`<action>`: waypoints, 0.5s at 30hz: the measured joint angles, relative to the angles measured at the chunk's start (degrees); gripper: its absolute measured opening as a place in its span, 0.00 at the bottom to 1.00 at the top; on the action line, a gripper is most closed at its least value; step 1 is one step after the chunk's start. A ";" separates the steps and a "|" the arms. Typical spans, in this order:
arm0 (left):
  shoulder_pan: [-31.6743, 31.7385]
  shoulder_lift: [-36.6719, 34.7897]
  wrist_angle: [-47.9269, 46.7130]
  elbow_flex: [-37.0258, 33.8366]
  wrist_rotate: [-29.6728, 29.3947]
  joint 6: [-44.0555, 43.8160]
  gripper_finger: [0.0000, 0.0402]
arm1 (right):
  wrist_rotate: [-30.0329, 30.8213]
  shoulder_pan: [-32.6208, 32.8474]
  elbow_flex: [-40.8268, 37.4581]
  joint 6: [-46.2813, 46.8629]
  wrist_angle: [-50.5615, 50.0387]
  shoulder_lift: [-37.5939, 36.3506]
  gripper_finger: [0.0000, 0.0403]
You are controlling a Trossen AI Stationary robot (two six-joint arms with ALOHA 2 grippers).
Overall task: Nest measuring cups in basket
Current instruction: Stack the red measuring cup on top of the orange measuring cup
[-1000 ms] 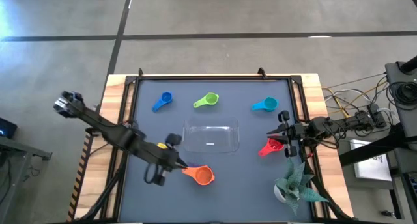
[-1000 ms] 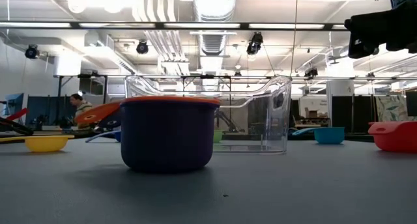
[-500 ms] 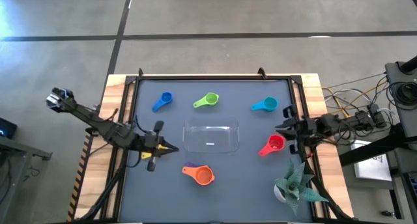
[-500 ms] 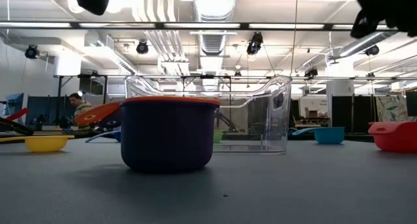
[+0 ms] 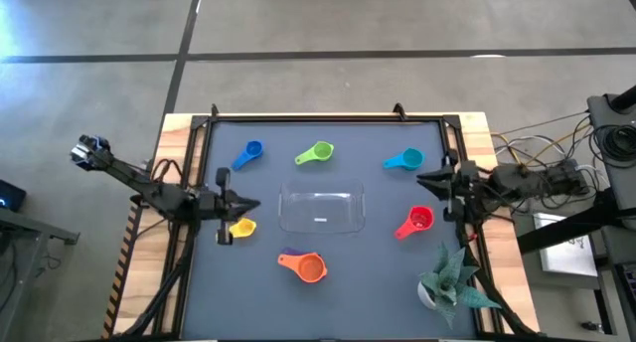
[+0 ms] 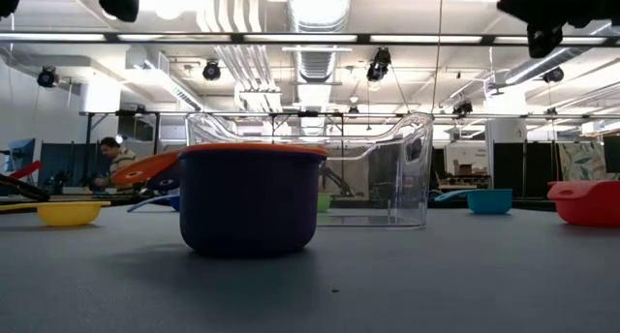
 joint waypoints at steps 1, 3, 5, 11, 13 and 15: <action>0.00 -0.44 0.04 -0.27 -1.74 0.01 0.00 | 0.90 0.00 3.05 2.31 -4.58 2.68 0.12; 0.00 -0.97 -0.01 -0.85 -3.24 0.03 0.00 | 1.92 -0.02 8.83 7.07 -13.20 8.11 0.12; 0.00 -0.99 -0.02 -0.92 -3.24 0.03 0.00 | 1.68 0.00 14.20 12.36 -22.37 14.38 0.12; 0.00 0.01 0.01 -0.92 -3.24 0.00 0.00 | -3.41 0.00 26.04 26.68 -48.75 32.52 0.12; 0.00 0.58 0.02 -0.92 -3.24 -0.06 0.00 | -6.10 0.00 27.65 27.58 -53.59 37.44 0.12; 0.00 1.27 0.00 -0.92 -3.24 -0.10 0.00 | -8.58 0.00 28.01 27.43 -55.96 41.13 0.14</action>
